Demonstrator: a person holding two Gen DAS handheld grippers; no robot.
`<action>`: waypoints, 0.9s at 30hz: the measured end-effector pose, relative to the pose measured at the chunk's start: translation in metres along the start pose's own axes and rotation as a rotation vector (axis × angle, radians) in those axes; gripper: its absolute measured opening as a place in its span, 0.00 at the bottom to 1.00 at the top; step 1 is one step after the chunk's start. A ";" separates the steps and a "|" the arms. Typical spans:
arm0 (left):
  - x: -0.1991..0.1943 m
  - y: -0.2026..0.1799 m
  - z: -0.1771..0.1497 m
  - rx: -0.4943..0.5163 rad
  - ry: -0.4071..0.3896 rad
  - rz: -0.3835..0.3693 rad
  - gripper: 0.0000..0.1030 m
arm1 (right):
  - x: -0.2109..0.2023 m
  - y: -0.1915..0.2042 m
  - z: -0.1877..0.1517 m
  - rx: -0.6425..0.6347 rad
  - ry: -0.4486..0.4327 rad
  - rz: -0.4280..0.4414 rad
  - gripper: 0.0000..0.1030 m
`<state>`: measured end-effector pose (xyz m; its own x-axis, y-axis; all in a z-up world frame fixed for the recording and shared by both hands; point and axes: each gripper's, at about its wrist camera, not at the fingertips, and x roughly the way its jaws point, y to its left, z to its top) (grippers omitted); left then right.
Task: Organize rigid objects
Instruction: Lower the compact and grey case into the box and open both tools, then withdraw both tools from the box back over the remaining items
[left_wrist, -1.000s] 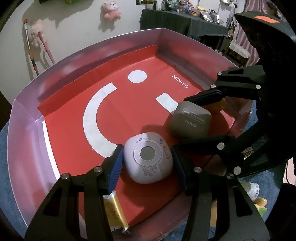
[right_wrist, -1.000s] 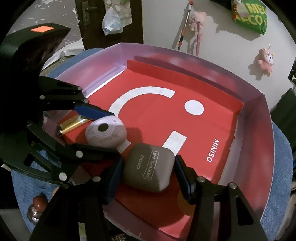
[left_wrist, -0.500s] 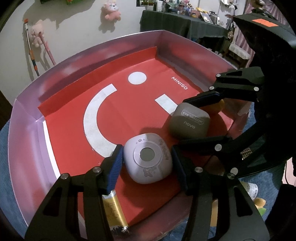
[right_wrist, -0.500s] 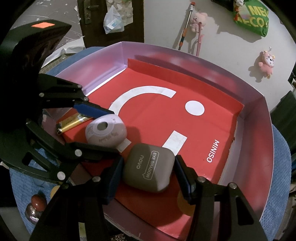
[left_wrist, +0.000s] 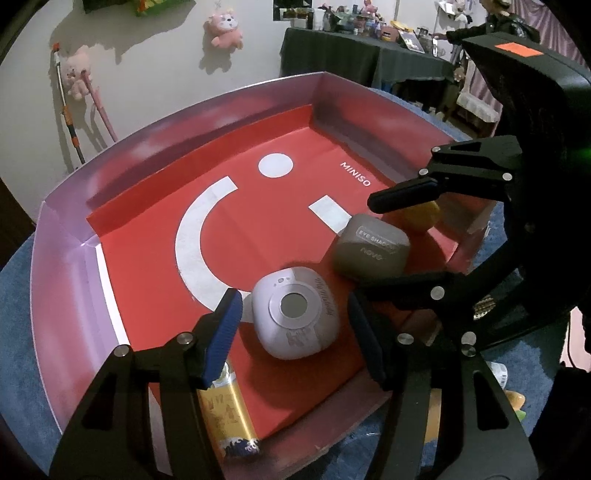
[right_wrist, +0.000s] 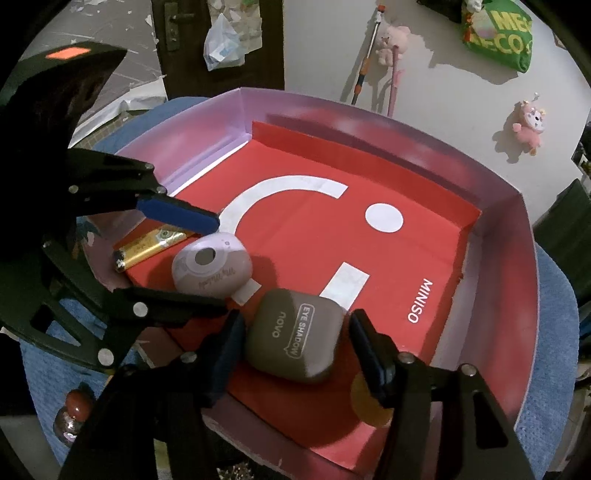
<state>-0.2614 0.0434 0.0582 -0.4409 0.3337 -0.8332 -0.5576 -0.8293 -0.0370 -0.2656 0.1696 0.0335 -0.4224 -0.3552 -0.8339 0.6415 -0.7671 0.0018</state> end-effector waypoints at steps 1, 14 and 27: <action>-0.002 0.000 0.000 -0.003 -0.004 0.000 0.56 | -0.002 0.000 0.000 0.000 -0.003 -0.002 0.65; -0.056 -0.012 -0.014 -0.053 -0.124 0.061 0.70 | -0.048 0.005 0.001 0.033 -0.083 -0.074 0.77; -0.143 -0.033 -0.040 -0.164 -0.377 0.203 0.87 | -0.134 0.035 -0.016 0.105 -0.251 -0.165 0.98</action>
<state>-0.1519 0.0053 0.1564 -0.7719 0.2711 -0.5750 -0.3275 -0.9448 -0.0059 -0.1763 0.1994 0.1368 -0.6684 -0.3318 -0.6657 0.4867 -0.8719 -0.0541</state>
